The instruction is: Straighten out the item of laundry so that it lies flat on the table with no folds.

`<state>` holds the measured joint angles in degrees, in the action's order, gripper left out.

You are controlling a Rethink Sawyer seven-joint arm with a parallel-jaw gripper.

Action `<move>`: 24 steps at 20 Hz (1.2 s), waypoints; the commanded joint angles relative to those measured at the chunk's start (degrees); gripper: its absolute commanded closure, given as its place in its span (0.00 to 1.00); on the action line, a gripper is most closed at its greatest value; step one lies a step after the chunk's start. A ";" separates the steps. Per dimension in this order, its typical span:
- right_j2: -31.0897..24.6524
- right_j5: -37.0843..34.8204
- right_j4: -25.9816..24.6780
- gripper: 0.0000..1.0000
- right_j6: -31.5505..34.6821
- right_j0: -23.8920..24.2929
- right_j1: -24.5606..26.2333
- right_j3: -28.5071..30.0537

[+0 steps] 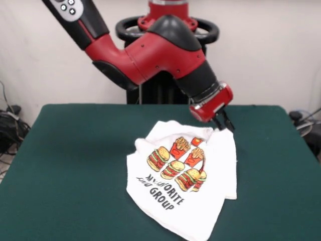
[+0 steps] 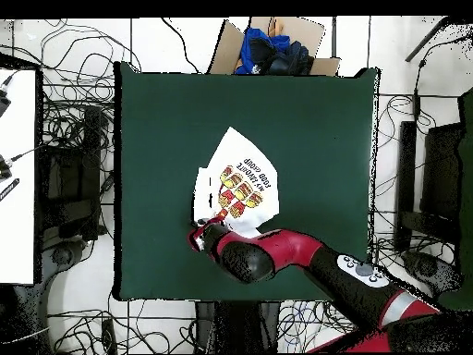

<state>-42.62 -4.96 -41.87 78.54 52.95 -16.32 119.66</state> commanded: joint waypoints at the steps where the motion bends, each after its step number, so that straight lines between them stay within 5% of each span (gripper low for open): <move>1: -3.36 -3.33 -3.89 1.00 -0.81 -1.05 2.52 -1.93; 24: -0.90 4.38 1.25 1.00 10.11 -7.29 -5.02 5.38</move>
<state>-42.62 -3.34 -42.57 78.54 48.68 -19.33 124.23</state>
